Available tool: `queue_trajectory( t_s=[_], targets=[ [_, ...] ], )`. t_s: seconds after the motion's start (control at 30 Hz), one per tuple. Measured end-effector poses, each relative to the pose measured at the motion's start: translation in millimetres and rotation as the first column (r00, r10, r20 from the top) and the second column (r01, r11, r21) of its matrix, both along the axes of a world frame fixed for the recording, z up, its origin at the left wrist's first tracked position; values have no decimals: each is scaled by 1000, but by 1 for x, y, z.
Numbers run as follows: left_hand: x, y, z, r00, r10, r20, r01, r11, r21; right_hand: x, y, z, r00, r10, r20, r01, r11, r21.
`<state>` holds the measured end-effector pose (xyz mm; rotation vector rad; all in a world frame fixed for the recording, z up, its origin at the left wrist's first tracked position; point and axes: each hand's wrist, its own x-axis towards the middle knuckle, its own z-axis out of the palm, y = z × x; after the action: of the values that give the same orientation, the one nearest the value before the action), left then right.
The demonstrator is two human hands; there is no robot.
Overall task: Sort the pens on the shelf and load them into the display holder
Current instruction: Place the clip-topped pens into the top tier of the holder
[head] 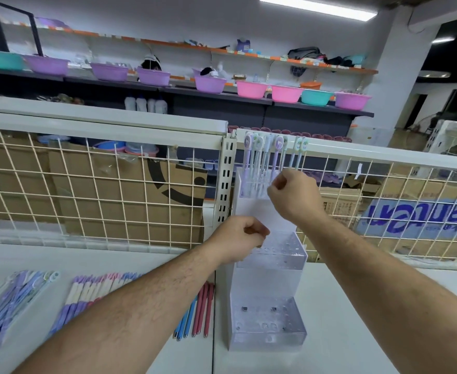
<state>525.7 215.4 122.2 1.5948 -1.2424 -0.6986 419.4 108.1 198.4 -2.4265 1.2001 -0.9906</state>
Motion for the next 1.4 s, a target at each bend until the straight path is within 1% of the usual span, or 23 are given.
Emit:
queue_trajectory(
  t_s=[0.07, 0.13, 0.23, 0.33, 0.4, 0.53, 0.67, 0.77, 0.97, 1.13, 1.33, 1.4],
  targets=[
    [-4, 1, 4, 999, 37, 2, -37, 999, -35, -10, 2, -8, 999, 17, -37, -17, 1000, -6],
    [-8, 4, 7, 994, 96, 54, -92, 992, -85, -20, 3, -16, 994, 39, -102, -38, 999, 7],
    [-10, 12, 6, 957, 197, 213, -171, 976, -135, -33, 4, -33, 978, 89, -187, -78, 995, 62],
    [-6, 24, -2, 888, 233, 397, -212, 972, -96, -41, 10, -51, 958, 142, -247, -131, 990, 58],
    [-5, 33, -7, 844, 245, 477, -241, 968, -71, -42, 15, -59, 952, 185, -245, -178, 983, 53],
    [-5, 48, -11, 813, 287, 507, -289, 954, -76, -34, 26, -69, 943, 261, -206, -254, 965, 58],
    [0, 66, -14, 819, 330, 470, -334, 939, -78, -24, 38, -74, 931, 307, -196, -296, 951, 84],
    [9, 79, -18, 795, 338, 503, -354, 933, -66, -14, 49, -73, 923, 335, -187, -318, 941, 114],
    [41, 110, -28, 753, 363, 549, -379, 921, -89, 19, 81, -74, 903, 370, -220, -353, 929, 114],
    [88, 147, -43, 727, 333, 600, -394, 918, -32, 68, 123, -97, 875, 383, -297, -369, 924, 105],
    [175, 212, -67, 695, 278, 663, -406, 913, 42, 155, 192, -130, 841, 408, -355, -372, 913, 169],
    [207, 237, -76, 698, 272, 663, -422, 904, 73, 186, 216, -140, 824, 424, -376, -375, 906, 198]
  ],
)
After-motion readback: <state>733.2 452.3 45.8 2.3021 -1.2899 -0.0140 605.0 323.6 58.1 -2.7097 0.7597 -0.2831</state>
